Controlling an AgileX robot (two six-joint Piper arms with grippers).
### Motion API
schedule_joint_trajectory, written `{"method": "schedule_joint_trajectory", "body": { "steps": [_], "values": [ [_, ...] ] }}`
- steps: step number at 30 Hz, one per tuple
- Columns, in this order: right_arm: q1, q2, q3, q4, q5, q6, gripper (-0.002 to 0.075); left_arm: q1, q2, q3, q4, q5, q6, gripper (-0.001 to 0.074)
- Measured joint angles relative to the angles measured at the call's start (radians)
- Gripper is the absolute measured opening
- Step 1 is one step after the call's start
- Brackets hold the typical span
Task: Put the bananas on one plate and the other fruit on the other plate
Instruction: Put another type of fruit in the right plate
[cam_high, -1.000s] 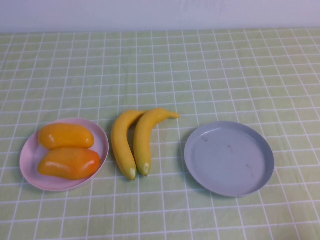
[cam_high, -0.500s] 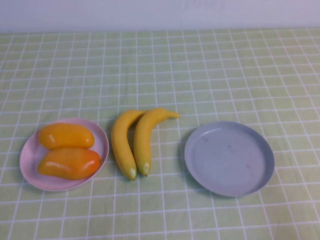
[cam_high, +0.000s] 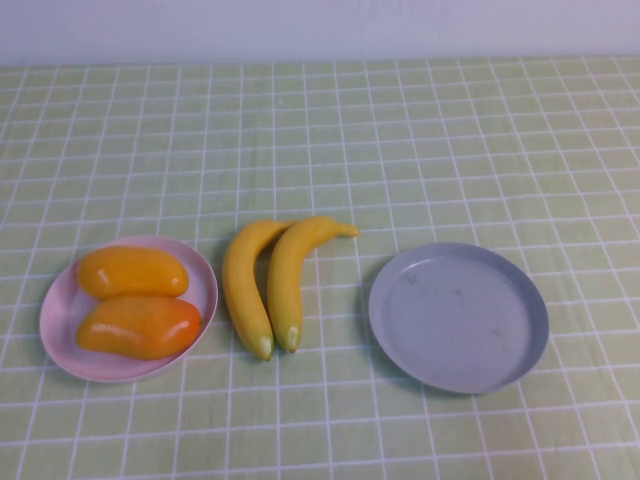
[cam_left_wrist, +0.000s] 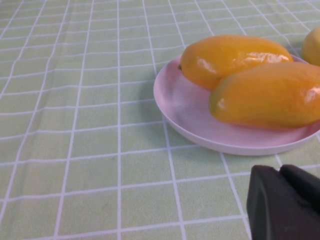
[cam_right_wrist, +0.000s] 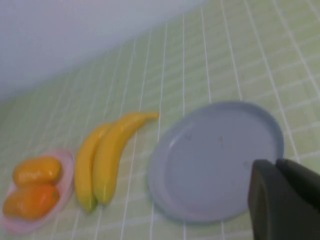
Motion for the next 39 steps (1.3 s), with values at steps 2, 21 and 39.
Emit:
{"method": "schedule_joint_trajectory", "body": {
  "steps": [2, 21, 39],
  "values": [
    [0.000, 0.115, -0.084, -0.025, 0.101, -0.006, -0.0015, 0.000, 0.000, 0.000, 0.000, 0.000, 0.000, 0.0002],
    [0.297, 1.129, -0.779, -0.170, 0.390, -0.032, -0.0015, 0.000, 0.000, 0.000, 0.000, 0.000, 0.000, 0.0002],
    [0.512, 1.744, -1.511, -0.286, 0.575, 0.193, 0.0310, 0.000, 0.000, 0.000, 0.000, 0.000, 0.000, 0.0002]
  ]
}}
